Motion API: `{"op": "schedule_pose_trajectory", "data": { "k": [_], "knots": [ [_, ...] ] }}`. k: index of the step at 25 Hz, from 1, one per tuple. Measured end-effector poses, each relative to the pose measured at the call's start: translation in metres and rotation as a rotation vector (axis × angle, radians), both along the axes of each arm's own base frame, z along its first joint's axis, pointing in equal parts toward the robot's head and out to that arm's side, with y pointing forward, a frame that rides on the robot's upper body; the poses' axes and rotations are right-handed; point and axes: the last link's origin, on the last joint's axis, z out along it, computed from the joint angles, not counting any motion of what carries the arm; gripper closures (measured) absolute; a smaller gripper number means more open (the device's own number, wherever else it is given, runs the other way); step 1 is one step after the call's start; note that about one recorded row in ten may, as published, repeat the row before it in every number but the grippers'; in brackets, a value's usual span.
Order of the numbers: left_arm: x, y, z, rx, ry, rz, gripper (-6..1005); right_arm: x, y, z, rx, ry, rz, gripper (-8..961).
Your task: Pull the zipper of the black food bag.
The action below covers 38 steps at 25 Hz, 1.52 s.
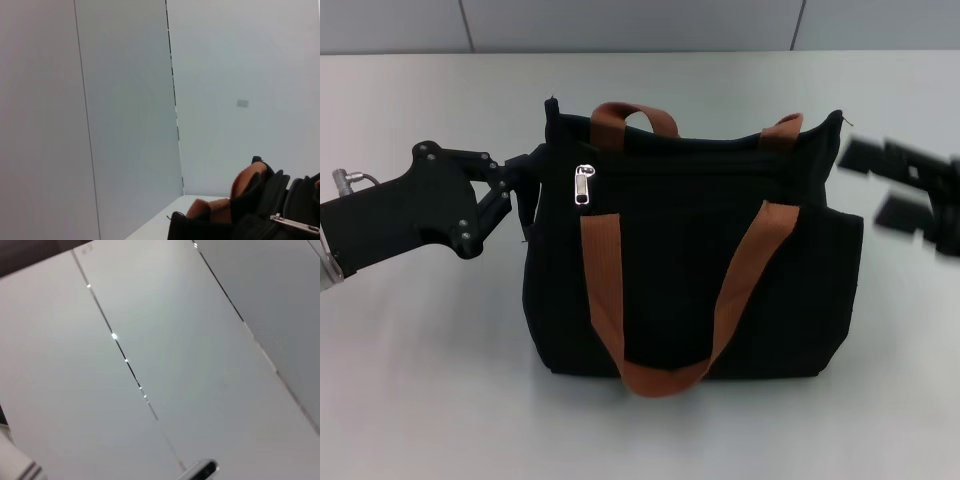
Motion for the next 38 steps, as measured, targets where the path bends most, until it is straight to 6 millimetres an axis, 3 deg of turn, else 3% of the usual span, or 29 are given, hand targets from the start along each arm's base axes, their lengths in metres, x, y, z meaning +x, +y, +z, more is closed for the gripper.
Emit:
{"op": "schedule_pose_trajectory", "data": {
  "k": [4,7,17,25,38],
  "knots": [
    [0.001,0.001,0.0,0.001,-0.003,-0.001,977,-0.025,0.032,0.008,-0.201,-0.029,-0.048,132],
    [0.003,0.001,-0.002,-0.001,-0.008,-0.005,975,-0.049,0.053,0.003,-0.34,-0.109,-0.064,132],
    [0.007,-0.001,-0.003,-0.007,-0.018,-0.031,967,-0.101,0.098,-0.028,-0.462,-0.383,-0.156,133],
    [0.008,0.0,-0.003,0.003,-0.031,-0.026,962,-0.125,0.111,-0.044,-0.479,-0.518,-0.172,139],
    [0.008,0.0,-0.003,0.015,-0.053,-0.015,952,-0.136,0.113,-0.062,-0.51,-0.606,-0.192,218]
  ]
}}
